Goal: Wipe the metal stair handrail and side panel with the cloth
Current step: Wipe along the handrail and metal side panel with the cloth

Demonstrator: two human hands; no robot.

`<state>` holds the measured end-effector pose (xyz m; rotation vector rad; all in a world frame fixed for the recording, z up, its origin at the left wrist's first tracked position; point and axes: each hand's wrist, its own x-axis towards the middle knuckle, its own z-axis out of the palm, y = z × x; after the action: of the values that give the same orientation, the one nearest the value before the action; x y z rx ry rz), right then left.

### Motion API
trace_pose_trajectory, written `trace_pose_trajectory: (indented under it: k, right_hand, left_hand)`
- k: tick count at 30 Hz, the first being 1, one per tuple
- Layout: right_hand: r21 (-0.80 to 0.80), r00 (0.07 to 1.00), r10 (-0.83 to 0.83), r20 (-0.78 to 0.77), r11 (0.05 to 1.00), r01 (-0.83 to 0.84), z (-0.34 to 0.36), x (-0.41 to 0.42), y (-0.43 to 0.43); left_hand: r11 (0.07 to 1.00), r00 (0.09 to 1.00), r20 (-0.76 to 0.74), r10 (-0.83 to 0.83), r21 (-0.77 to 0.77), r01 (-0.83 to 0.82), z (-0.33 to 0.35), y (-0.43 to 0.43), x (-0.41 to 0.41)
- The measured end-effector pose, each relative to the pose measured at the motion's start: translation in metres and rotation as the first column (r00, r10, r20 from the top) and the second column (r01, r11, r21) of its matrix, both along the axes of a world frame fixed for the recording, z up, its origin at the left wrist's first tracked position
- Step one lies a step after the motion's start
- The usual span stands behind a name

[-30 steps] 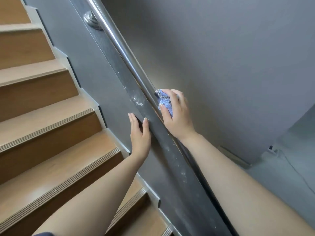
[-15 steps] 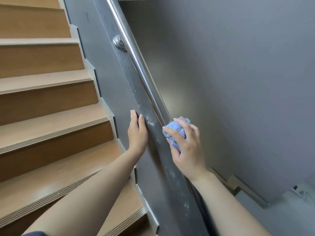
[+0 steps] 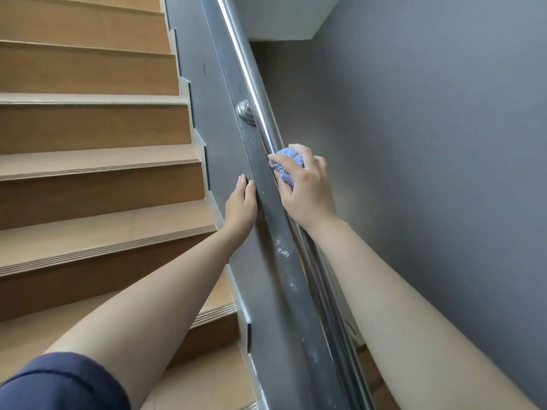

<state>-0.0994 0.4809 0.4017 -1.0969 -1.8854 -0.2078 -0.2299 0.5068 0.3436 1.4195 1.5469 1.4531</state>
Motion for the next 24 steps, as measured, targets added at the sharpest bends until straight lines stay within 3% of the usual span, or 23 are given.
trace_pose_trajectory:
  k: [7, 15, 24]
  right_hand:
    - [0.013, 0.999, 0.028, -0.026, 1.000, -0.027, 0.012, -0.007, 0.012]
    - [0.005, 0.998, 0.041, -0.043, 0.999, -0.041, -0.019, 0.011, -0.010]
    - [0.018, 0.995, 0.069, -0.068, 0.998, -0.068, 0.028, -0.016, 0.039]
  left_hand:
    - [0.999, 0.999, -0.037, 0.036, 0.017, -0.035, 0.012, 0.014, -0.007]
    - [0.998, 0.998, 0.032, 0.054, 0.029, -0.055, 0.030, 0.030, -0.005]
    - [0.992, 0.994, 0.047, 0.096, 0.081, -0.099, 0.054, 0.057, -0.017]
